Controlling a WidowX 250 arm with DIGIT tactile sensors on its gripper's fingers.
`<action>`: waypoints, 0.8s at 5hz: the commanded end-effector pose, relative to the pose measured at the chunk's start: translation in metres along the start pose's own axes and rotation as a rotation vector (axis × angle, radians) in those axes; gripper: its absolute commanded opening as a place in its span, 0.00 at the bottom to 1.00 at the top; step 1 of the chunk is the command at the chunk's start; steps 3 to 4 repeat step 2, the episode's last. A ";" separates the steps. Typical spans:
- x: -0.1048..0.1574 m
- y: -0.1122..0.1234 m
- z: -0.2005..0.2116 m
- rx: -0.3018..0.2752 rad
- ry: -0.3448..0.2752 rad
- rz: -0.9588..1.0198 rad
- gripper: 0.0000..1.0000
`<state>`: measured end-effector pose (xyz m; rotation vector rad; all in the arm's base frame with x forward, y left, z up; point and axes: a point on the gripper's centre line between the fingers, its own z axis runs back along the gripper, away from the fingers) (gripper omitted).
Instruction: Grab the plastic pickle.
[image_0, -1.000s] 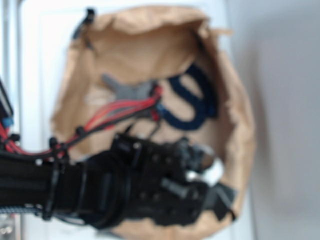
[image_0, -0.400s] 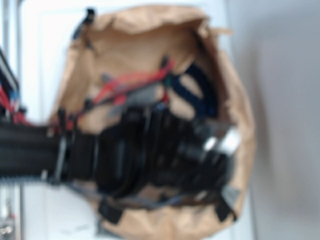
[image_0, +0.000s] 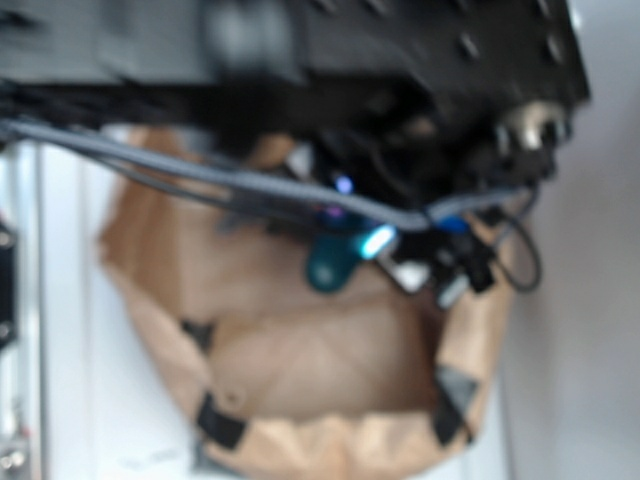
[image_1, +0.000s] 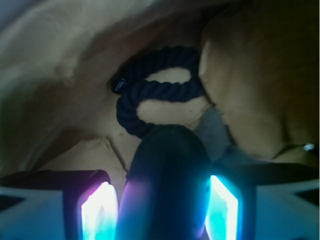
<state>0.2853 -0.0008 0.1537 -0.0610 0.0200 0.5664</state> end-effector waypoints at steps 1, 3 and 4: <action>-0.043 0.022 0.059 -0.043 -0.325 -0.496 0.00; -0.047 0.025 0.062 0.033 -0.372 -0.547 0.00; -0.047 0.025 0.062 0.033 -0.372 -0.547 0.00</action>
